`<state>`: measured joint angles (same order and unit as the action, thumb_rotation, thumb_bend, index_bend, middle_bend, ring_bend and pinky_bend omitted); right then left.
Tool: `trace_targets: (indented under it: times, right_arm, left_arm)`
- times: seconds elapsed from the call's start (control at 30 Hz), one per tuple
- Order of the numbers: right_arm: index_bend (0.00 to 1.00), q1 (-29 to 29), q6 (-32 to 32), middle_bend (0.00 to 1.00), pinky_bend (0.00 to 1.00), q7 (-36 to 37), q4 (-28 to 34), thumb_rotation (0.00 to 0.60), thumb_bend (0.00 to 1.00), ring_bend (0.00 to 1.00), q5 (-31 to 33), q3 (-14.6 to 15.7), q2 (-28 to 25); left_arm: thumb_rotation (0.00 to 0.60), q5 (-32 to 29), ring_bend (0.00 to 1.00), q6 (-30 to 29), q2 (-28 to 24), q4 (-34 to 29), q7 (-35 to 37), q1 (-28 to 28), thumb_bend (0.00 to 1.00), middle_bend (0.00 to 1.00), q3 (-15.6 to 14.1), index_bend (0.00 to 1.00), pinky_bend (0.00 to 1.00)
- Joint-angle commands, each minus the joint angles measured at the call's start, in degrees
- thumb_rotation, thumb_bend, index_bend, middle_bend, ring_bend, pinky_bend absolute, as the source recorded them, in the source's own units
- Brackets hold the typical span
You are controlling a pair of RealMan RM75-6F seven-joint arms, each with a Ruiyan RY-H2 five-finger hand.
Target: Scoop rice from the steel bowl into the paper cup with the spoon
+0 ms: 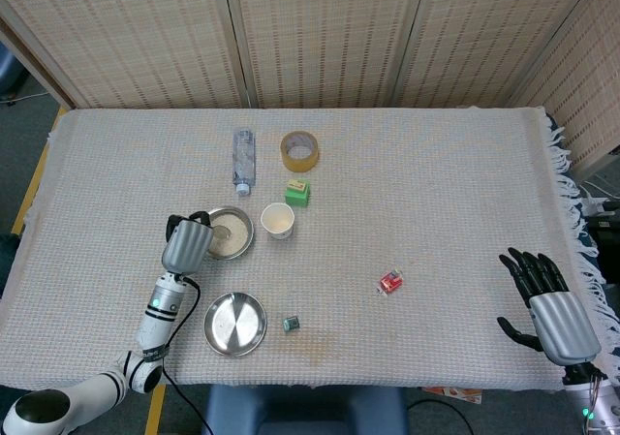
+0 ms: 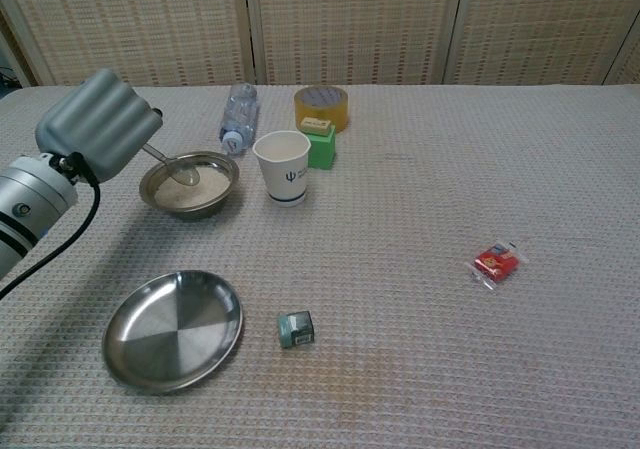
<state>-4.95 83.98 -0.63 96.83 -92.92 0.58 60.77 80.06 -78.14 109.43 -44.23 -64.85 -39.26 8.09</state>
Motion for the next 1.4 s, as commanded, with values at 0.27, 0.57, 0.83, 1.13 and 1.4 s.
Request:
trace_targets:
  times: [0.27,0.57,0.83,1.13,1.4]
  right_arm:
    - [0.00,0.0,-0.1,0.00,0.00,0.0,0.3,0.600,0.15,0.00,-0.5,0.3,-0.2]
    - [0.00,0.1,-0.1,0.00,0.00,-0.2,0.8,0.600,0.15,0.00,-1.2,0.7,-0.4]
    - [0.00,0.3,0.2,0.00,0.00,0.0,1.3,0.600,0.15,0.00,-1.9,1.1,-0.8]
    - [0.00,0.2,-0.1,0.00,0.00,0.1,1.4,0.600,0.15,0.00,-1.8,1.1,-0.9]
    - [0.00,0.2,-0.2,0.00,0.00,0.2,1.5,0.600,0.15,0.00,-1.7,1.1,-1.0]
  left_arm:
    - [0.600,0.0,1.00,0.0,1.7,5.2,-1.5,0.1,0.42,1.00,0.3,0.73,1.00]
    - [0.600,0.9,1.00,0.7,3.6,9.8,-1.8,0.5,0.42,1.00,-0.8,0.73,1.00]
    - [0.600,2.2,1.00,1.1,5.3,13.2,-1.6,0.9,0.42,1.00,-2.2,0.73,1.00]
    - [0.600,2.5,1.00,1.3,5.5,12.6,0.2,1.4,0.42,1.00,-2.1,0.73,1.00]
    - [0.600,2.2,1.00,1.7,4.0,7.9,1.3,1.6,0.42,1.00,-1.4,0.74,1.00]
